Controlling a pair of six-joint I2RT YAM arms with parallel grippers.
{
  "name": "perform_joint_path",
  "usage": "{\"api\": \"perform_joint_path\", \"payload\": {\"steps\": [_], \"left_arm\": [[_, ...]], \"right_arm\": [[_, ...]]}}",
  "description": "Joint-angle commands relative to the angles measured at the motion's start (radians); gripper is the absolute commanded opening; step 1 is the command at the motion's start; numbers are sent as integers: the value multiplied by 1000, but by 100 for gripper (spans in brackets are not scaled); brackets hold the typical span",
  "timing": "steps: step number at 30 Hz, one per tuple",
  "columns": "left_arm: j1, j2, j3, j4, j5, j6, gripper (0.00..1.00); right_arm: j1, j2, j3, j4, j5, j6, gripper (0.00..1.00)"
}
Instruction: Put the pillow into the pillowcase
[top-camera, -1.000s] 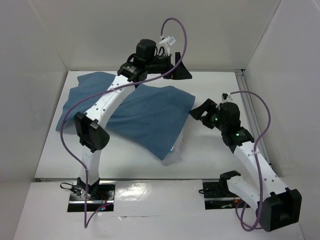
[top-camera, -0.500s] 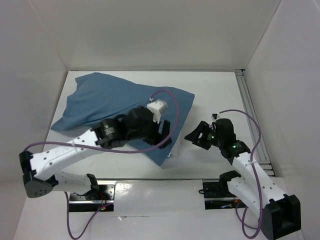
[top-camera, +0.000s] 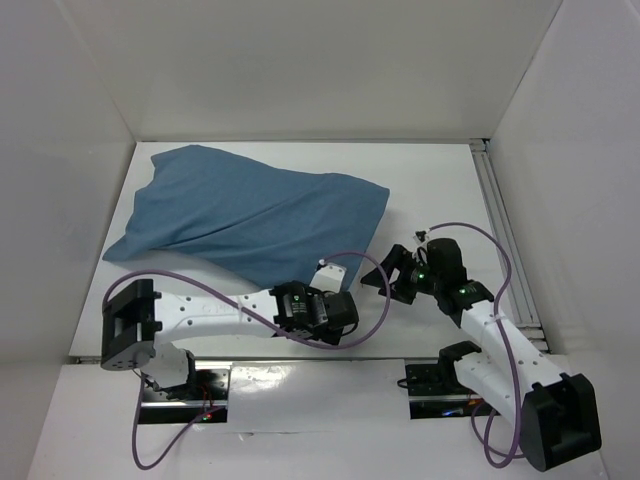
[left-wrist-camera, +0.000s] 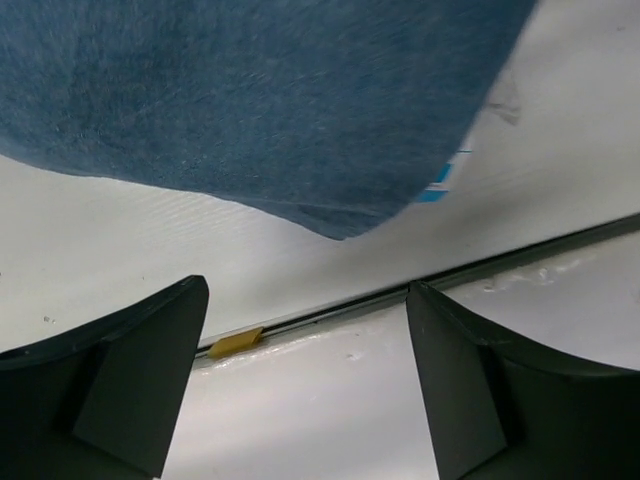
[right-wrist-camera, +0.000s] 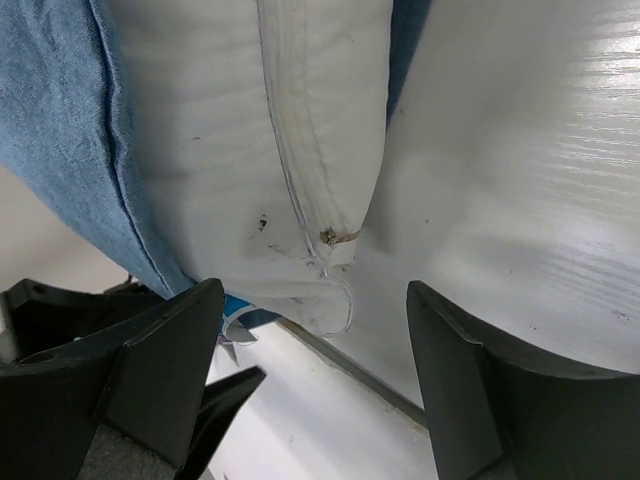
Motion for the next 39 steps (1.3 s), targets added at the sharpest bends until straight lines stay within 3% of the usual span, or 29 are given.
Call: {"api": "perform_joint_path", "payload": {"steps": [1,6,10,13,14,15,16,17,20,23,28,32,35,36,39], "left_arm": [[-6,22,-46,50,-58,-50,93],[3,66,-47,102,-83,-48,93],[49,100,-60,114,-83,-58,83],[72,91,-83,97,-95,-76,39],[72,77,-83,85,-110,-91,25],[72,62,-83,74,-111,-91,0],[72,62,-59,62,-120,-91,0],[72,48,-47,53,-120,-91,0],[72,16,19,42,-91,-50,0],[72,-24,102,54,-34,6,0],[48,-58,254,151,76,149,0],[48,-58,491,283,330,325,0],[48,3,681,274,418,402,0],[48,19,810,251,467,445,0],[48,31,920,251,489,475,0]], "right_arm": [[7,-21,36,31,-7,-7,81],[7,-21,48,18,-7,-7,81],[7,-11,24,44,-32,-19,81],[7,21,-31,161,-93,20,77],[7,37,-47,192,-124,30,67],[7,57,-56,218,-135,30,58],[16,77,-56,244,-148,43,45],[25,115,-65,287,-161,44,41],[54,179,-32,351,-161,44,32],[91,250,15,416,-173,53,31],[162,504,235,524,-222,24,3],[193,675,451,675,-287,104,0],[193,752,614,798,-325,175,0],[193,761,675,819,-337,203,0],[206,761,713,809,-325,189,0]]}}
